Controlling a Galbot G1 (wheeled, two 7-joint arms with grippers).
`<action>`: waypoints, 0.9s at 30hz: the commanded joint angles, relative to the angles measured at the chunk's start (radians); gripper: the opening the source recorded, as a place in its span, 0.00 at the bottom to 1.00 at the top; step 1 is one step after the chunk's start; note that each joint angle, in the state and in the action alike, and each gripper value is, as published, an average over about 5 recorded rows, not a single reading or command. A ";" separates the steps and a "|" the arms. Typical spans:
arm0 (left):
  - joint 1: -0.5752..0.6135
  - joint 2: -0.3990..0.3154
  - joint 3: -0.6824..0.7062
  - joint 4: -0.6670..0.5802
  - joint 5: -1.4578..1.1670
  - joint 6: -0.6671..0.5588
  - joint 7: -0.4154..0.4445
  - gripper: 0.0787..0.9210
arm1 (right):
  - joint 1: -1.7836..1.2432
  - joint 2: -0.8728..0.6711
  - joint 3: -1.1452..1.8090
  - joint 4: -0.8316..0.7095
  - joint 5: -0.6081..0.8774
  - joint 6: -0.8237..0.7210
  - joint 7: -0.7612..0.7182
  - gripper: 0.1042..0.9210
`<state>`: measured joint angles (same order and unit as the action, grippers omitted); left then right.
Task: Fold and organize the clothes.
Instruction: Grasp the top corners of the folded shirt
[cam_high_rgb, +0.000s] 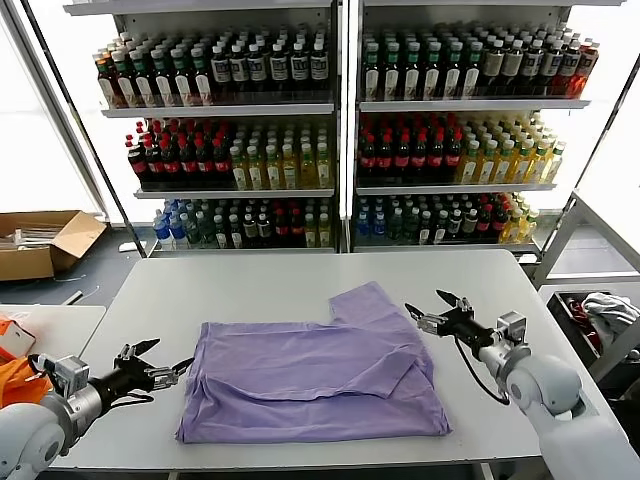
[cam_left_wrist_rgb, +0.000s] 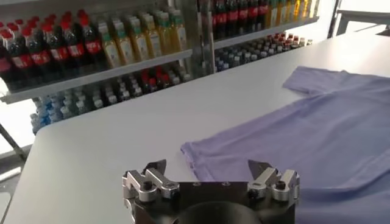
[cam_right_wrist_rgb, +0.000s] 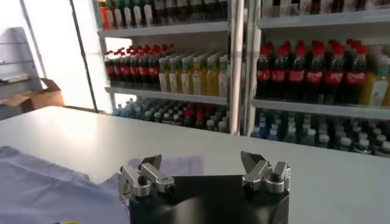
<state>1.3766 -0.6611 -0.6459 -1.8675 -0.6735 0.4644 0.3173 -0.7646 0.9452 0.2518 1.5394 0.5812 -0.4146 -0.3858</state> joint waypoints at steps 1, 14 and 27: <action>-0.324 0.055 0.218 0.208 -0.038 -0.023 0.067 0.88 | 0.339 0.011 -0.193 -0.295 -0.013 -0.007 -0.157 0.88; -0.496 -0.064 0.417 0.339 -0.049 -0.001 0.054 0.88 | 0.344 0.123 -0.261 -0.432 -0.074 -0.046 -0.113 0.88; -0.520 -0.125 0.470 0.405 -0.041 -0.001 0.040 0.88 | 0.294 0.167 -0.257 -0.448 -0.072 -0.050 -0.082 0.88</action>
<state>0.9085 -0.7616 -0.2272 -1.5082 -0.7119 0.4626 0.3534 -0.4790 1.0988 0.0101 1.1268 0.5153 -0.4585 -0.4580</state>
